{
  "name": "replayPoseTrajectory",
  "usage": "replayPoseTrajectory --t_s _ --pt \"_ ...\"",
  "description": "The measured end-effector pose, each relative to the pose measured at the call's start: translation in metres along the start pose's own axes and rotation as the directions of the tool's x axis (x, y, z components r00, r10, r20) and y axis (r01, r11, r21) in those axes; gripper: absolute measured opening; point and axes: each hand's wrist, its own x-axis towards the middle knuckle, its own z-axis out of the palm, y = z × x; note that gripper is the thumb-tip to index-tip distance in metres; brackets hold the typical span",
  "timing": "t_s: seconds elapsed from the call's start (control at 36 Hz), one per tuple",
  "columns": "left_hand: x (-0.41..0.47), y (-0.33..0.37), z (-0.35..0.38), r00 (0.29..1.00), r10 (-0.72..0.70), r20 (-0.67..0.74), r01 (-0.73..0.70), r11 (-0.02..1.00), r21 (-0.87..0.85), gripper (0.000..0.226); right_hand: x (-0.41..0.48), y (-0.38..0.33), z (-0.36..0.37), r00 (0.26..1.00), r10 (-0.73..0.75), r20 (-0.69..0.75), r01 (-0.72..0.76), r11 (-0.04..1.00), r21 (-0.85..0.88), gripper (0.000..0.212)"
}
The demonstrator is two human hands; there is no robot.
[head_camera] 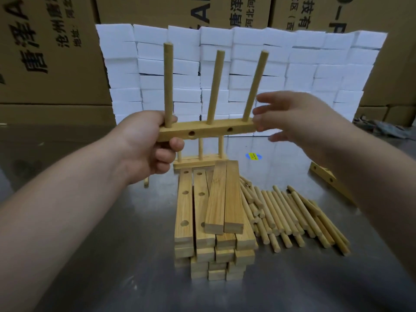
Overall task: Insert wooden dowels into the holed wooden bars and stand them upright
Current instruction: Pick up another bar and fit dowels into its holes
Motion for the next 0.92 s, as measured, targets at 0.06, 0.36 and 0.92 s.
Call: replayPoseTrajectory --t_s 0.06,0.36,0.92 --pt "-0.001 -0.001 0.000 0.999 -0.036 0.015 0.037 0.999 -0.007 0.020 -0.001 0.001 0.002 0.996 0.004 0.085 0.004 0.996 -0.092 0.044" --pt "0.001 0.001 0.002 0.995 -0.018 -0.097 0.010 0.996 -0.090 0.036 0.000 0.005 0.002 0.998 -0.032 0.051 0.042 0.979 -0.202 0.026" --pt "0.013 -0.017 -0.002 0.885 0.441 -0.150 -0.320 0.810 0.492 0.033 0.009 0.033 0.025 0.986 0.055 -0.159 -0.062 0.997 -0.039 0.041"
